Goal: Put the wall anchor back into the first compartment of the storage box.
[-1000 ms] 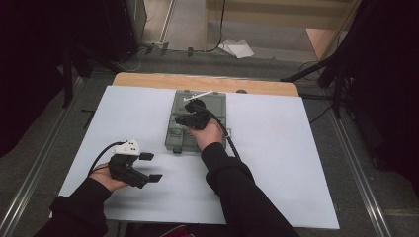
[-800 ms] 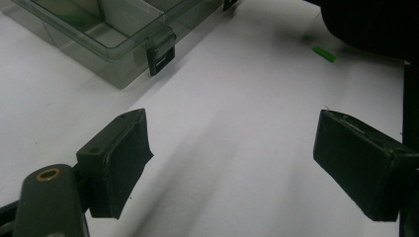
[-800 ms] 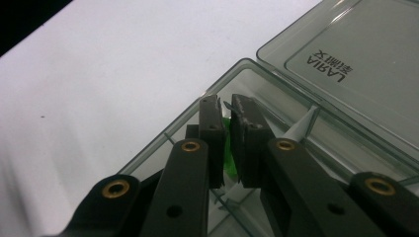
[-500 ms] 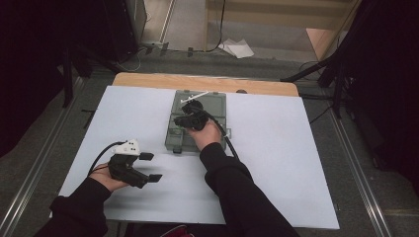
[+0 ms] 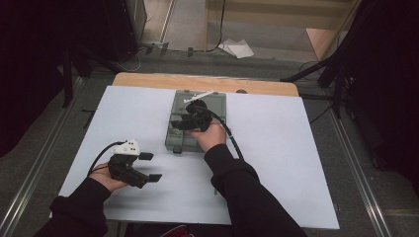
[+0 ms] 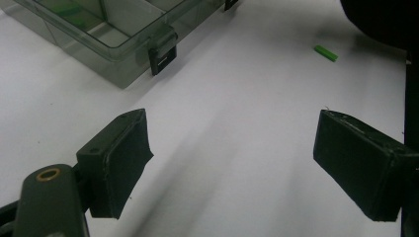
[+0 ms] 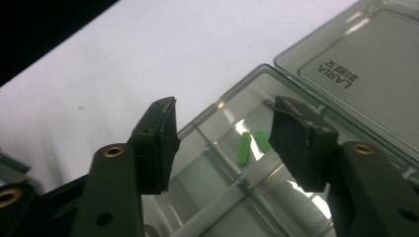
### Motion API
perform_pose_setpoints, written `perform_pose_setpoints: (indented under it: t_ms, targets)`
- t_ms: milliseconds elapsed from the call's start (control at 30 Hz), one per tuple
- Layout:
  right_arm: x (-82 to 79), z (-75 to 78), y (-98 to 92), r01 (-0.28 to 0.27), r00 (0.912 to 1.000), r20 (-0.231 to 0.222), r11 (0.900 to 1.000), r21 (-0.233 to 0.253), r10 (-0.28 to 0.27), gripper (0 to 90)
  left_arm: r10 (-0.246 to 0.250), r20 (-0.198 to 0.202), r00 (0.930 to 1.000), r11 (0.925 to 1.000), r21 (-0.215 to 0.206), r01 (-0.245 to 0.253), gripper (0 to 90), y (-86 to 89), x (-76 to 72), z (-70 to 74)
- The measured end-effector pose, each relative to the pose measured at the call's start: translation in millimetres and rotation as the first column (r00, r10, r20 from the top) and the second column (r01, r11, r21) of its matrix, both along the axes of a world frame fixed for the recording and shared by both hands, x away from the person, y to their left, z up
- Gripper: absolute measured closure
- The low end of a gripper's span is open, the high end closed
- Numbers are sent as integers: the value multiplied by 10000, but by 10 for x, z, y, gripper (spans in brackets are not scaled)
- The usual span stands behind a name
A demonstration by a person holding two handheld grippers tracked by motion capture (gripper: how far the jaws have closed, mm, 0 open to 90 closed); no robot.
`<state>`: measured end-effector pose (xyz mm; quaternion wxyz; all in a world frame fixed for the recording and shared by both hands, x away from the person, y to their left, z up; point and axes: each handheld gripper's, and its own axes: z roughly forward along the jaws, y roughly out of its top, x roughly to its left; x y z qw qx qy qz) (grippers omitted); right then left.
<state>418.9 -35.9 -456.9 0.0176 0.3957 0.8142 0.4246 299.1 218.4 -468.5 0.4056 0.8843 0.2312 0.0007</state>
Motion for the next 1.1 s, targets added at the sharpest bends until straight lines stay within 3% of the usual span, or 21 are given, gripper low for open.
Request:
perform_pose_setpoints:
  t_ms: [333,1100]
  targets:
    - [-201,103,-58,-569,9978,354,9981,232,561,345,39,-37,10000,10000,-1,-39,137,2,-2,0]
    - [-609,77,-453,-857,9941,723,9936,734,804,322,65,-85,9999,10000,75,-65,137,-2,4,-14]
